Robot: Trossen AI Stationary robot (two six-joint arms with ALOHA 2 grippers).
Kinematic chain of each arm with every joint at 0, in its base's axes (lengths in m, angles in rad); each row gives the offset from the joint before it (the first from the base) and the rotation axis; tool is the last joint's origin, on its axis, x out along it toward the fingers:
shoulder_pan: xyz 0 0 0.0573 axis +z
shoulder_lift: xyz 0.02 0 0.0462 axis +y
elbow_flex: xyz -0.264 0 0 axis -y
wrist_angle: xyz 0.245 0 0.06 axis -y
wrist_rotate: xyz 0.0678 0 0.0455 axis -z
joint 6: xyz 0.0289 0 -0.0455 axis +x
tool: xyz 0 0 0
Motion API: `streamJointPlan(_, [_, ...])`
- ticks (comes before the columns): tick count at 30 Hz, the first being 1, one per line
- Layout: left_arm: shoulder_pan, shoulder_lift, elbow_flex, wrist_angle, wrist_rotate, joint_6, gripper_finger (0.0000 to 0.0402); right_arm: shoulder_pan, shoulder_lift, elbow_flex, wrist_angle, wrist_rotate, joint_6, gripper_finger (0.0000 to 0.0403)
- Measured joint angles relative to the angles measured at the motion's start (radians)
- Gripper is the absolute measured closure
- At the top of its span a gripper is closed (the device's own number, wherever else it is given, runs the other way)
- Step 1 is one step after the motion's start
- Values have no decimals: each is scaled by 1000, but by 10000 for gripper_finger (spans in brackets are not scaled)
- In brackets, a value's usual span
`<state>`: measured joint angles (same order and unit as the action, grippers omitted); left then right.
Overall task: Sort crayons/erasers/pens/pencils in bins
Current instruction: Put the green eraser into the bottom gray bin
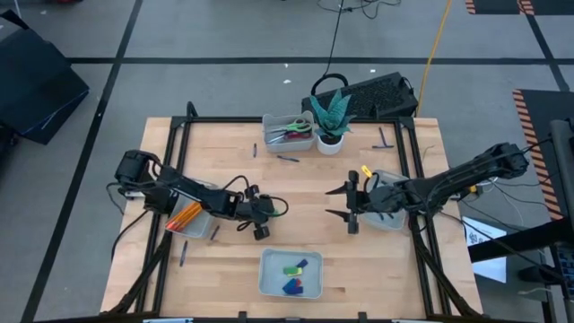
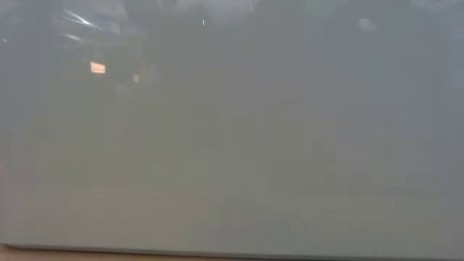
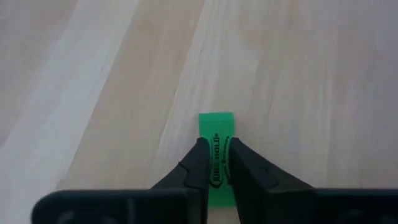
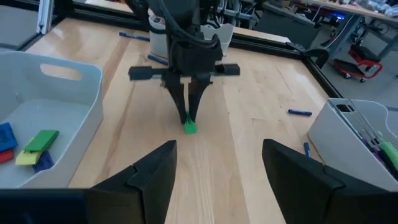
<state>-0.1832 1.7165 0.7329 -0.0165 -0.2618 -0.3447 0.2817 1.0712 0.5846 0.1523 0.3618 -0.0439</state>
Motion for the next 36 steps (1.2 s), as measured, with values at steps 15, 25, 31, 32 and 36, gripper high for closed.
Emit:
streamJointPlan(15, [-185, -154, 216, 49, -28, -74, 341, -29, -76, 0, -25, 4, 124, 172])
streamJointPlan(25, [-299, 113, 529, -197, -10, -155, 340, 24, -70, 0, -135, 0, 151, 172])
streamJointPlan(31, [-305, 261, 611, -253, 106, -206, 339, 196, -21, 0, -118, -29, 59, 172])
streamJointPlan(32, [-305, 274, 614, -249, 121, -219, 339, 219, -11, 0, -111, -29, 59, 172])
streamJointPlan(36, [-305, 283, 617, -269, 131, -241, 333, 269, 35, 1, -65, -2, 88, 172])
